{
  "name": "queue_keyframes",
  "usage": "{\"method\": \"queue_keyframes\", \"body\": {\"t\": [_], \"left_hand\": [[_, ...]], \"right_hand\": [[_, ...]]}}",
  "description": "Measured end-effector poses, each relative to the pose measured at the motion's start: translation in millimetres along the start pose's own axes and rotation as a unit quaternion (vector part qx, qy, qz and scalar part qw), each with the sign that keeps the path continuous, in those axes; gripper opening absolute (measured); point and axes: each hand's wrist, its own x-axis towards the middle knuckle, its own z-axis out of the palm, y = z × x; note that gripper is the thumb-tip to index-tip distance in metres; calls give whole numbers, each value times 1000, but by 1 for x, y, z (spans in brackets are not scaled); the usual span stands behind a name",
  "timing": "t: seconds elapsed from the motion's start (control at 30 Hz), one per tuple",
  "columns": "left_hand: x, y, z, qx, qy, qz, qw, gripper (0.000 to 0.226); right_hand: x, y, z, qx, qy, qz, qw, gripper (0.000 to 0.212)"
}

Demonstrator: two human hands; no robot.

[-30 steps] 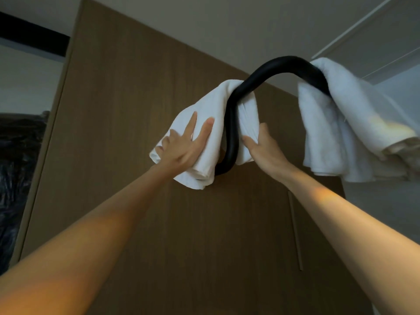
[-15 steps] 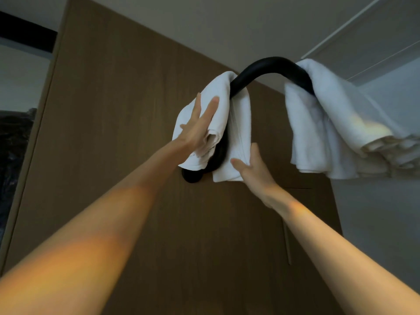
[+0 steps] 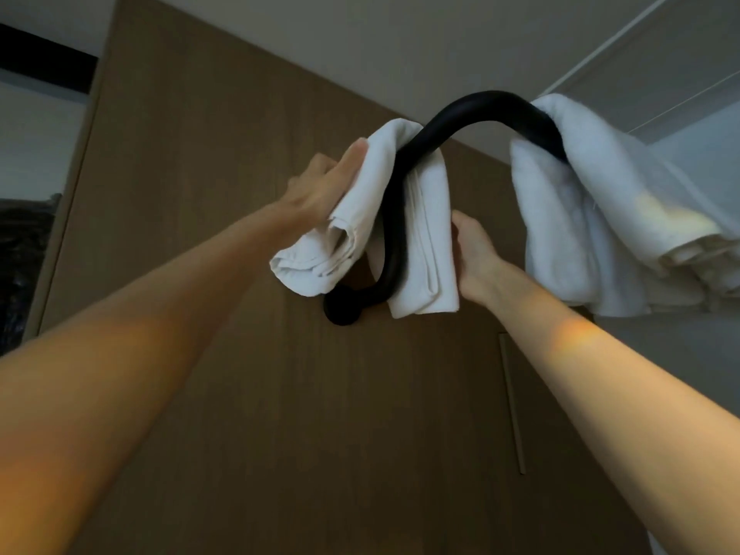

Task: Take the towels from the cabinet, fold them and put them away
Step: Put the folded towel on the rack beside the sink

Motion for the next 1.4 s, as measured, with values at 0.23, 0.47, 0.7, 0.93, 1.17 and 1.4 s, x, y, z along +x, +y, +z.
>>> {"method": "queue_keyframes", "body": {"t": [0.23, 0.47, 0.7, 0.93, 1.17, 1.4], "left_hand": [[-7, -7, 38, -160, 17, -17, 987, 67], [-25, -14, 66, -264, 28, 23, 964, 87], [-26, -16, 78, -233, 26, 32, 972, 107], [-42, -19, 76, -196, 1, 29, 980, 101], [-73, -21, 56, -142, -25, 23, 989, 67], [-105, 0, 40, -133, 98, 110, 980, 72]], "right_hand": [[15, 7, 1, 32, -86, -44, 995, 41], [11, 3, 19, 50, -166, -101, 980, 66], [-2, 24, 26, 21, -164, -123, 979, 56], [-14, 26, 20, -89, -130, -122, 980, 61], [-46, 24, -2, -161, -55, -149, 974, 50], [-56, 17, -19, -239, 3, -236, 942, 55]]}}
